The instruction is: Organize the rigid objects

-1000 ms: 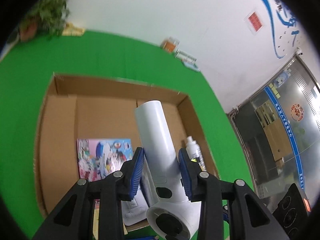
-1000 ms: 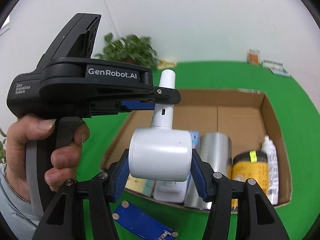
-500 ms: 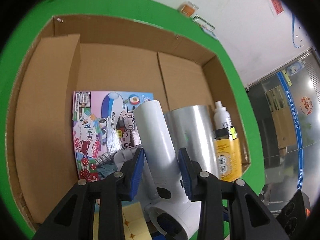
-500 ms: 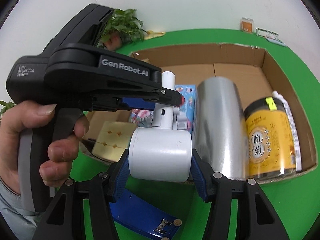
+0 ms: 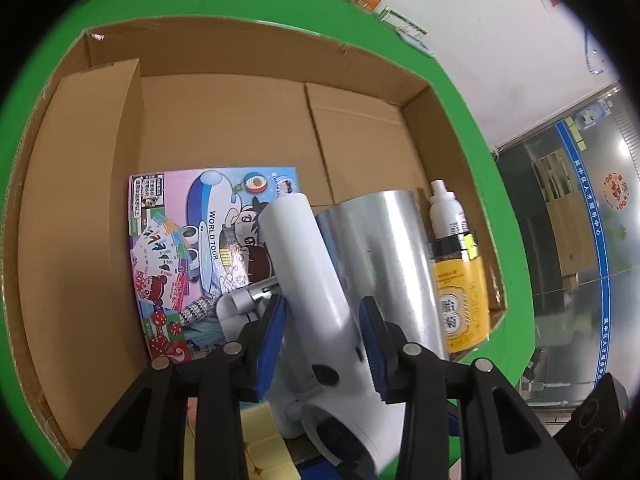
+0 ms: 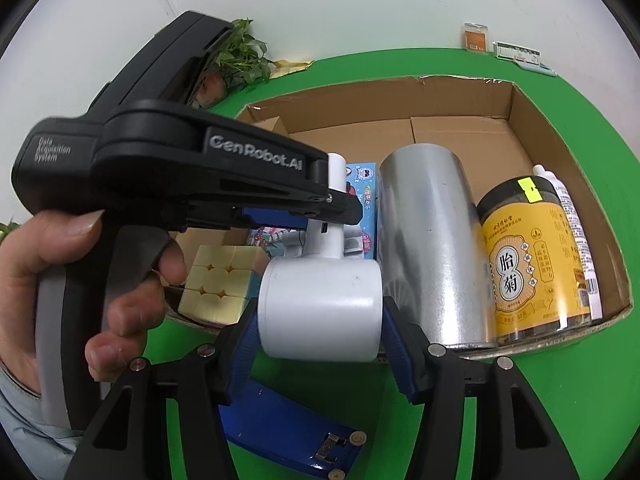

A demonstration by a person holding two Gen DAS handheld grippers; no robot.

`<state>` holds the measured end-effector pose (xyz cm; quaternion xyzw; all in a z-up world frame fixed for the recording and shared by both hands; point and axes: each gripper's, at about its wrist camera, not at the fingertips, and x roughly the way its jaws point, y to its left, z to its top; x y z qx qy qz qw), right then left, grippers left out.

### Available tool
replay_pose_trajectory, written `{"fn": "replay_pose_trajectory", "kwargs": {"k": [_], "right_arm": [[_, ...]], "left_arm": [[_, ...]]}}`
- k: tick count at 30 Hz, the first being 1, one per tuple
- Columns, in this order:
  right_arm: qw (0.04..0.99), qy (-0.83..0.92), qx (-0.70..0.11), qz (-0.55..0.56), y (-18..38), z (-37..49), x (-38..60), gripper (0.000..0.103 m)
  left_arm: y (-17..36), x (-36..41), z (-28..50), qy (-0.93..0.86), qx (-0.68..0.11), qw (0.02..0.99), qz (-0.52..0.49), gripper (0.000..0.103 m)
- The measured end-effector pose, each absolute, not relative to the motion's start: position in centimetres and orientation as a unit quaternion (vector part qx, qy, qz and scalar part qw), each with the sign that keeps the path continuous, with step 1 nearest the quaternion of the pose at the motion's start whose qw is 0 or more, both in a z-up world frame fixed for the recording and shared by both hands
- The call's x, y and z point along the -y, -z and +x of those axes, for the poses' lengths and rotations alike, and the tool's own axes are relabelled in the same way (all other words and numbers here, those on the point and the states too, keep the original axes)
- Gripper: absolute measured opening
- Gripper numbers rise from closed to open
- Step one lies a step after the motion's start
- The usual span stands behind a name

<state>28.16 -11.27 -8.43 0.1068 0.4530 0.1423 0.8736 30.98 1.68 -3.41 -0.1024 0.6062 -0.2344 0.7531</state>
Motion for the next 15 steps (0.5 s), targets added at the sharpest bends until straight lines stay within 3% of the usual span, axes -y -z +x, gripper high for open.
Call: {"fn": "replay_pose_trajectory", "kwargs": {"k": [3, 4, 7, 9, 12, 15], "right_arm": [[0.882, -0.156, -0.429, 0.113, 7.6, 27.0, 12.3, 0.076], [0.887, -0.156, -0.42, 0.109, 7.2, 26.5, 12.6, 0.086], [0.909, -0.166, -0.374, 0.084, 6.3, 23.9, 13.5, 0.1], [0.926, -0.157, -0.339, 0.048, 6.1, 22.1, 13.7, 0.102], [0.94, -0.165, -0.299, 0.014, 6.6, 20.1, 14.1, 0.102], [0.94, -0.202, -0.276, 0.015, 7.4, 18.7, 14.4, 0.102]], "left_arm": [[0.8, -2.2, 29.5, 0.24, -0.559, 0.788, -0.092, 0.037], [-0.7, -2.6, 28.4, 0.242, -0.528, 0.809, -0.087, 0.038], [-4.2, -4.1, 24.5, 0.226, -0.426, 0.874, -0.062, 0.052], [-6.1, -4.9, 20.7, 0.184, -0.34, 0.922, -0.028, 0.092], [-7.4, -5.6, 15.7, 0.121, -0.244, 0.962, 0.024, 0.103], [-6.7, -6.4, 12.0, 0.082, -0.231, 0.968, 0.058, 0.103]]}}
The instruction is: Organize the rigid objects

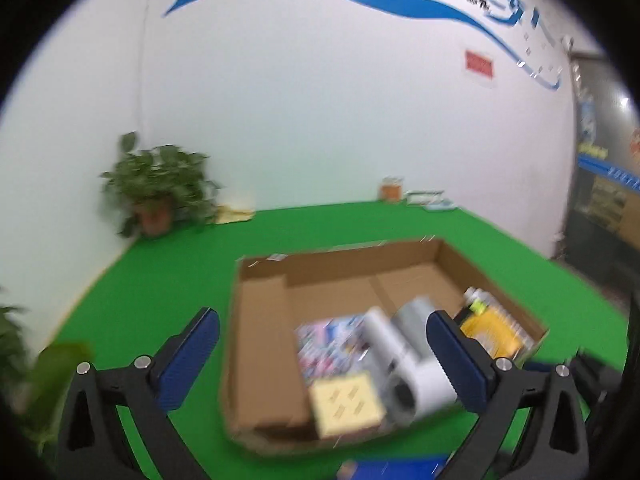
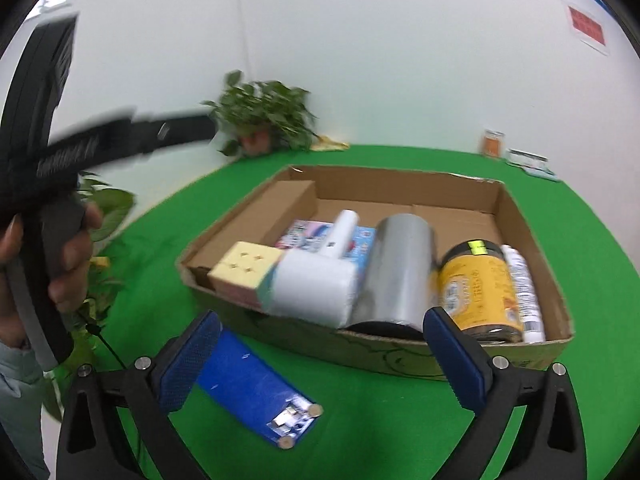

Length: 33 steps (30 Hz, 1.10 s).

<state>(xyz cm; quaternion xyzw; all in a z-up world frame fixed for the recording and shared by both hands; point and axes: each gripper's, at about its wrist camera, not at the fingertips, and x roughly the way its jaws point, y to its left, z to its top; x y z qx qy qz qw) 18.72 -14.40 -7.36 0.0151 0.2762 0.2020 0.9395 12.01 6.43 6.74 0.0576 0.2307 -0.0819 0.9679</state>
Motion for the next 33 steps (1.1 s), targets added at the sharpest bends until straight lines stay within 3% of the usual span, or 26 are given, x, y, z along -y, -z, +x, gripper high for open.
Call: {"fn": "replay_pose_trajectory", "kwargs": {"k": [4, 11, 13, 15, 16, 18, 24, 25, 27, 29, 33], "right_arm": [[0.932, -0.233, -0.279, 0.0, 8.4, 17.2, 13.8, 0.102], [0.9, -0.266, -0.336, -0.074, 12.4, 17.2, 10.2, 0.102], [0.888, -0.28, -0.355, -0.082, 13.6, 17.8, 9.7, 0.102], [0.88, -0.292, -0.365, -0.085, 14.6, 18.7, 9.2, 0.101], [0.875, -0.3, -0.371, -0.085, 15.0, 19.2, 8.9, 0.1], [0.861, -0.316, -0.389, -0.087, 16.1, 20.1, 8.3, 0.095], [0.857, -0.313, -0.395, -0.106, 17.6, 20.2, 7.0, 0.075], [0.858, -0.313, -0.394, -0.103, 17.6, 20.1, 7.1, 0.073], [0.861, -0.306, -0.392, -0.107, 17.9, 19.8, 7.2, 0.065], [0.864, -0.295, -0.39, -0.12, 18.0, 19.0, 7.5, 0.056], [0.874, -0.262, -0.384, -0.139, 18.1, 16.9, 9.1, 0.05]], "left_arm": [[-3.4, -8.4, 9.6, 0.057, -0.271, 0.961, 0.023, 0.103], [5.2, -11.4, 12.3, 0.096, -0.435, 0.884, -0.14, 0.101], [6.5, -11.4, 12.5, 0.103, -0.454, 0.872, -0.148, 0.095], [7.8, -11.1, 13.0, 0.108, -0.475, 0.862, -0.142, 0.072], [8.4, -10.8, 13.0, 0.119, -0.488, 0.853, -0.14, 0.067], [8.8, -10.8, 13.1, 0.148, -0.491, 0.844, -0.159, 0.052], [8.7, -10.9, 13.1, 0.162, -0.479, 0.846, -0.167, 0.049], [8.7, -11.0, 13.0, 0.165, -0.478, 0.846, -0.17, 0.047], [8.6, -11.2, 13.0, 0.175, -0.467, 0.848, -0.182, 0.031], [8.4, -11.1, 13.2, 0.185, -0.465, 0.845, -0.187, 0.028], [8.8, -8.9, 13.8, 0.226, -0.473, 0.831, -0.185, 0.027]]}}
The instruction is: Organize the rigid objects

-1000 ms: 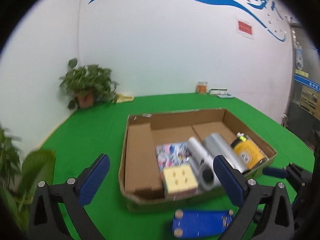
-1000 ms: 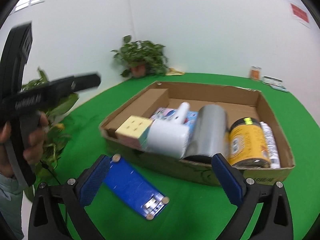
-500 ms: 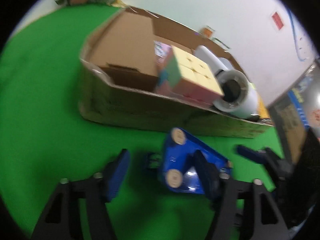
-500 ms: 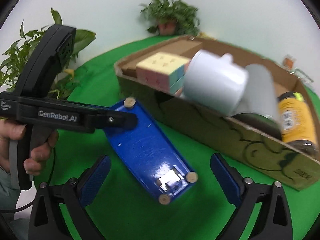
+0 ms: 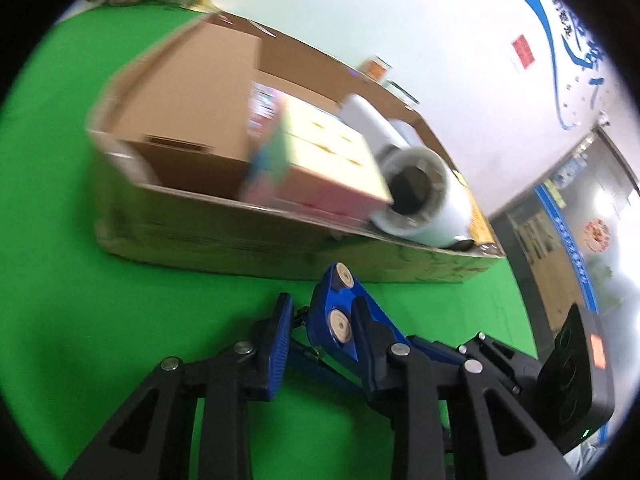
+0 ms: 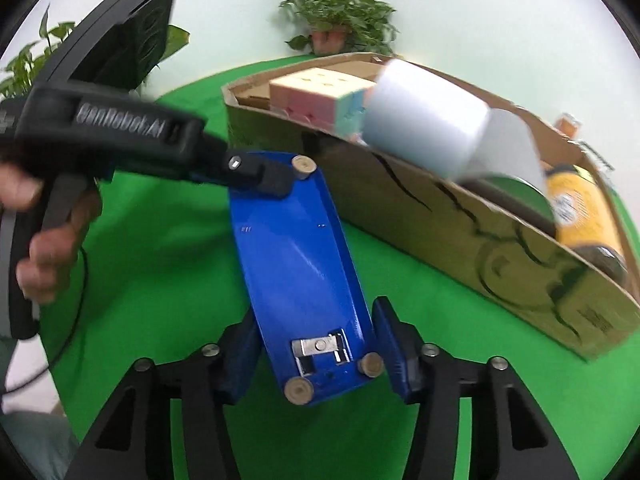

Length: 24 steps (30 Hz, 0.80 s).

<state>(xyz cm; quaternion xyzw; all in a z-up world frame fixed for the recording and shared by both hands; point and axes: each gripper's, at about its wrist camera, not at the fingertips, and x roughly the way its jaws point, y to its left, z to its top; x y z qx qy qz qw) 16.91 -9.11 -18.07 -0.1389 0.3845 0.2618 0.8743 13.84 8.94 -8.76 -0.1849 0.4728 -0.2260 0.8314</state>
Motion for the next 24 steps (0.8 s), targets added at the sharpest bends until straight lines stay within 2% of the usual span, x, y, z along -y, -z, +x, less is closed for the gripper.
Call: {"fn": "replay_pose_trajectory", "kwargs": {"k": [8, 11, 13, 14, 15, 16, 19, 24], "right_arm": [[0.9, -0.137, -0.364, -0.195, 18.4, 13.1, 13.3, 0.048], [0.896, -0.085, -0.337, -0.276, 18.8, 11.5, 12.2, 0.048], [0.894, -0.09, -0.321, -0.3, 19.0, 10.3, 11.1, 0.048], [0.894, -0.108, -0.311, -0.302, 18.9, 9.6, 10.5, 0.055], [0.897, -0.132, -0.304, -0.291, 18.5, 9.0, 10.2, 0.06], [0.9, -0.171, -0.305, -0.259, 17.8, 8.5, 10.3, 0.069], [0.906, -0.25, -0.321, -0.116, 15.5, 8.7, 12.5, 0.078], [0.894, -0.213, -0.393, 0.044, 16.1, 12.6, 18.3, 0.078]], "left_arm": [[9.5, -1.6, 16.3, 0.332, -0.483, 0.794, -0.161, 0.028], [9.5, -1.7, 16.6, 0.326, -0.499, 0.784, -0.171, 0.032], [9.1, -2.7, 16.5, 0.303, -0.502, 0.791, -0.172, 0.044], [9.0, -3.5, 16.3, 0.296, -0.5, 0.795, -0.176, 0.055], [8.9, -4.1, 16.1, 0.285, -0.497, 0.799, -0.181, 0.063], [8.8, -5.3, 15.6, 0.27, -0.495, 0.804, -0.189, 0.066], [9.0, -7.9, 14.7, 0.239, -0.5, 0.804, -0.218, 0.066], [9.4, -9.0, 13.3, 0.223, -0.507, 0.802, -0.225, 0.066]]}}
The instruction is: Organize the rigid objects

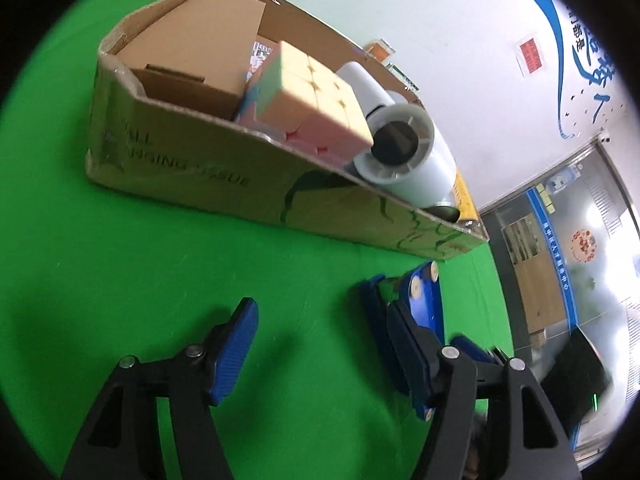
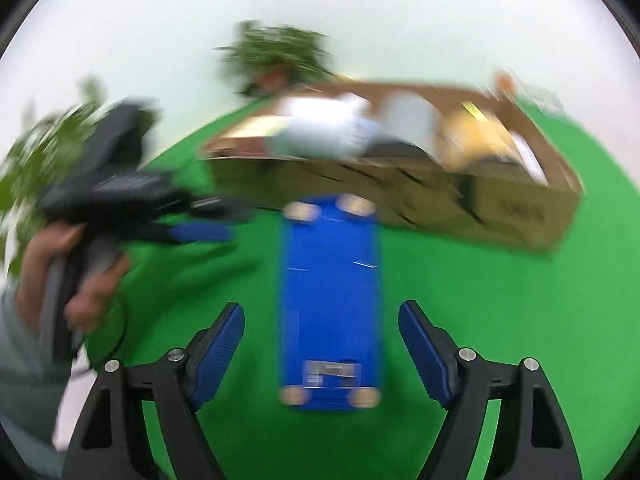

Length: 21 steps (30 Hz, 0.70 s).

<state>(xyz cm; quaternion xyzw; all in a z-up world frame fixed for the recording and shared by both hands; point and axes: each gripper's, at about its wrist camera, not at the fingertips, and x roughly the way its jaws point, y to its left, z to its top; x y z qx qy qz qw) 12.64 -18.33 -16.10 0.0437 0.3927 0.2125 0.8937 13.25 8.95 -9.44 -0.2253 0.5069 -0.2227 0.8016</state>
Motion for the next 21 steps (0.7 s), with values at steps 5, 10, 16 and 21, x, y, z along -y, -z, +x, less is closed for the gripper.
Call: {"fn": "replay_pose_trajectory", "kwargs": {"k": [5, 10, 16, 21], "right_arm": [[0.857, -0.219, -0.451, 0.123, 18.4, 14.6, 21.3, 0.063], [0.878, -0.232, -0.418, 0.02, 16.3, 13.6, 17.5, 0.032], [0.897, -0.214, -0.361, -0.137, 15.7, 10.0, 12.0, 0.031], [0.913, -0.202, -0.353, -0.039, 14.3, 10.2, 16.2, 0.085]], "left_arm": [[9.9, -7.8, 12.3, 0.243, -0.515, 0.794, -0.216, 0.066], [9.5, -6.5, 12.0, 0.253, -0.515, 0.792, -0.208, 0.066], [8.8, -9.1, 11.3, 0.241, -0.502, 0.795, -0.241, 0.066], [9.7, -9.1, 10.7, 0.238, -0.526, 0.774, -0.261, 0.066]]}}
